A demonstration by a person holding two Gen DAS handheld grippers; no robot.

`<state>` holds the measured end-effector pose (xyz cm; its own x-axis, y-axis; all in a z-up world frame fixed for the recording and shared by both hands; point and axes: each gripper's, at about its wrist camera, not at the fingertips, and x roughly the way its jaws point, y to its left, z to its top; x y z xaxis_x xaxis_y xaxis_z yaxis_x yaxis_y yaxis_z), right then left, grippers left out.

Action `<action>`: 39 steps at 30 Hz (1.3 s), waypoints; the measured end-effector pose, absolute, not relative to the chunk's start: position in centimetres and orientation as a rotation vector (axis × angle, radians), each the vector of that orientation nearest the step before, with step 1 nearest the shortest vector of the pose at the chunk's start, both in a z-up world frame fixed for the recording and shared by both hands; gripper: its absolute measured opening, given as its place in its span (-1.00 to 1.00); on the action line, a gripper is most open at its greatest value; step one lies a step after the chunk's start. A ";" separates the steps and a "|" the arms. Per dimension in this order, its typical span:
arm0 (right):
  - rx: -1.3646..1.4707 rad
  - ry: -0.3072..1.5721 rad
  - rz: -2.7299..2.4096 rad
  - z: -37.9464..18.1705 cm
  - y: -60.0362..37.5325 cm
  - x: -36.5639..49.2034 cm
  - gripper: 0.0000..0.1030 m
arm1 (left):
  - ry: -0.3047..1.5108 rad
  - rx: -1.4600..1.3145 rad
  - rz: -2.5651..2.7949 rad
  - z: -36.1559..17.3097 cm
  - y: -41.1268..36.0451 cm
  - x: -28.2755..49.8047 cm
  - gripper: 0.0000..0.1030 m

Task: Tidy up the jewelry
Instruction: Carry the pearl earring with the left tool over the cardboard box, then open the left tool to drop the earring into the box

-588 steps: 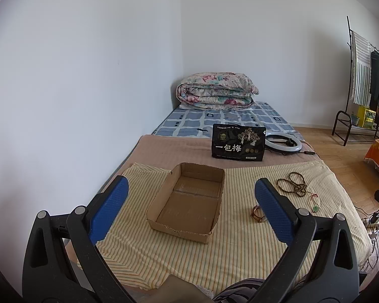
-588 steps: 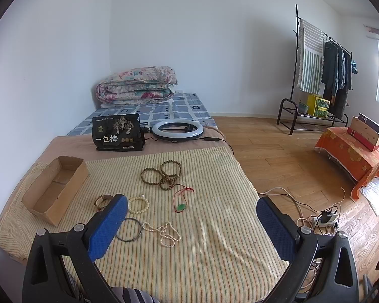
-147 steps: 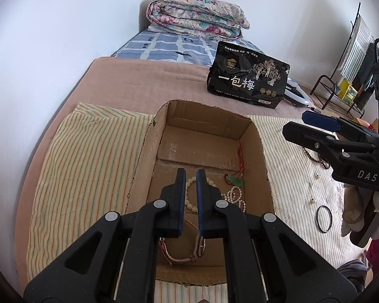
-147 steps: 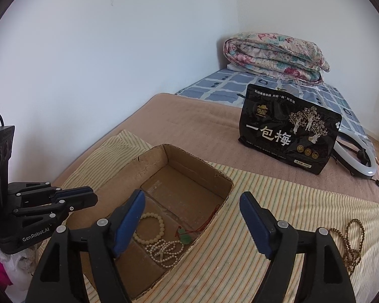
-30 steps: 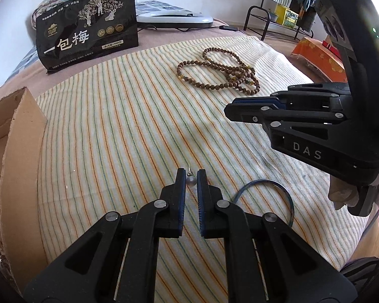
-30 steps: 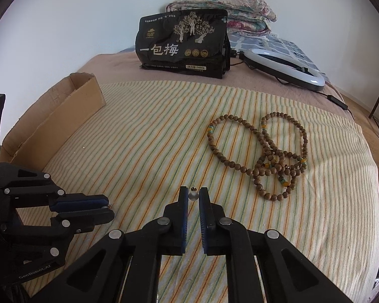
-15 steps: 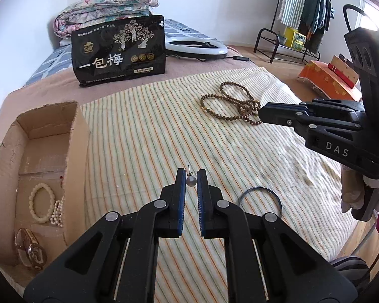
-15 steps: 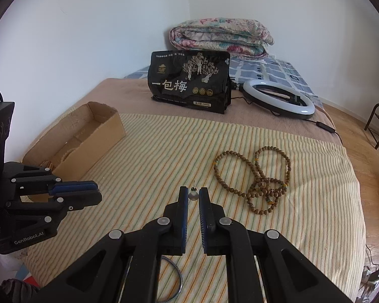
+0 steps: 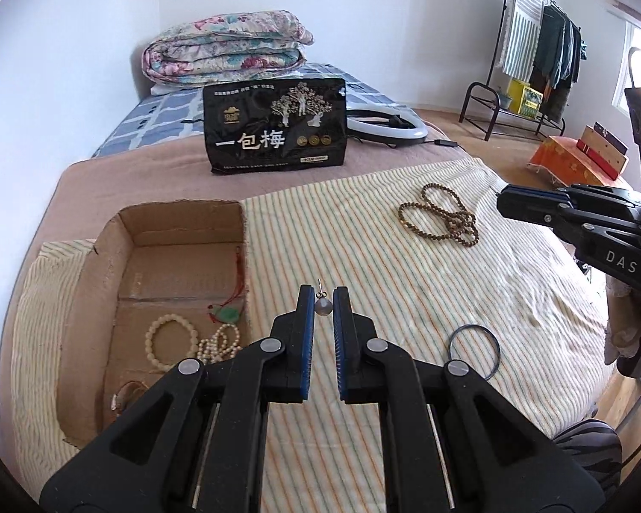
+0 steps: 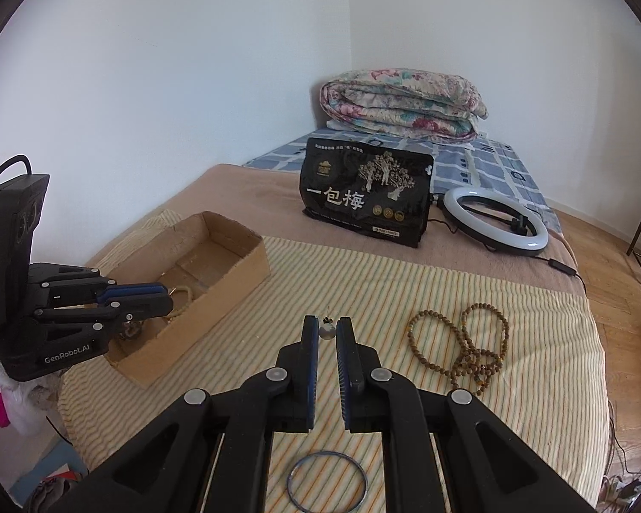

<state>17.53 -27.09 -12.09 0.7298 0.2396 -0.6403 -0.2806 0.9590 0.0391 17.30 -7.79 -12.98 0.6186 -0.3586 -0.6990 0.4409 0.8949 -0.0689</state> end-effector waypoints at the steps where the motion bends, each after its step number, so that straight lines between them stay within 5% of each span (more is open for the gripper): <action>1: -0.066 0.692 0.294 -11.8 -26.6 17.5 -0.88 | 0.775 0.109 -0.451 -12.8 -7.1 17.4 -0.87; 39: -0.129 0.727 0.456 -13.5 -12.3 27.3 -0.88 | 0.771 0.020 -0.285 -13.1 4.9 23.5 -0.87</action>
